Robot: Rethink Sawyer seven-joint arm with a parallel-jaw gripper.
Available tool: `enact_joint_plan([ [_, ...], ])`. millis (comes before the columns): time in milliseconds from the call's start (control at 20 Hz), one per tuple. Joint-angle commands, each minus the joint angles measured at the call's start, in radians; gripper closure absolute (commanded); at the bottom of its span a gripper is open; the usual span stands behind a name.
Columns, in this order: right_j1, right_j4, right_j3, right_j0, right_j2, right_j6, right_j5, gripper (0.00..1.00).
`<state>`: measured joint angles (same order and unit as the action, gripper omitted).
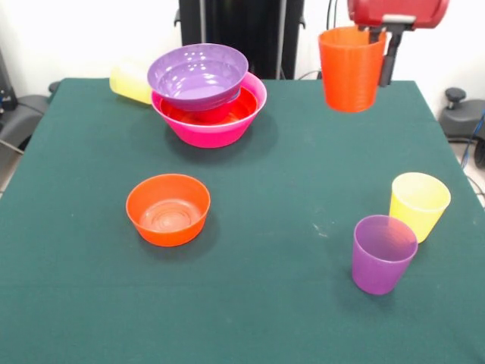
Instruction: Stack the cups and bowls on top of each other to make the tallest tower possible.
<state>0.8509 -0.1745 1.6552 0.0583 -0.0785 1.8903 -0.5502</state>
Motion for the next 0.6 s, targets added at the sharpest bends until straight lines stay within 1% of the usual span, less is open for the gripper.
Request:
enact_joint_plan([
  [50,-0.036,0.013,-0.146,-0.024,-0.017,0.093,-0.153,1.0],
  [400,-0.09,0.017,-0.214,-0.055,-0.002,0.123,-0.17,1.0],
  [600,-0.139,0.022,-0.25,-0.098,0.026,0.175,-0.163,1.0],
])
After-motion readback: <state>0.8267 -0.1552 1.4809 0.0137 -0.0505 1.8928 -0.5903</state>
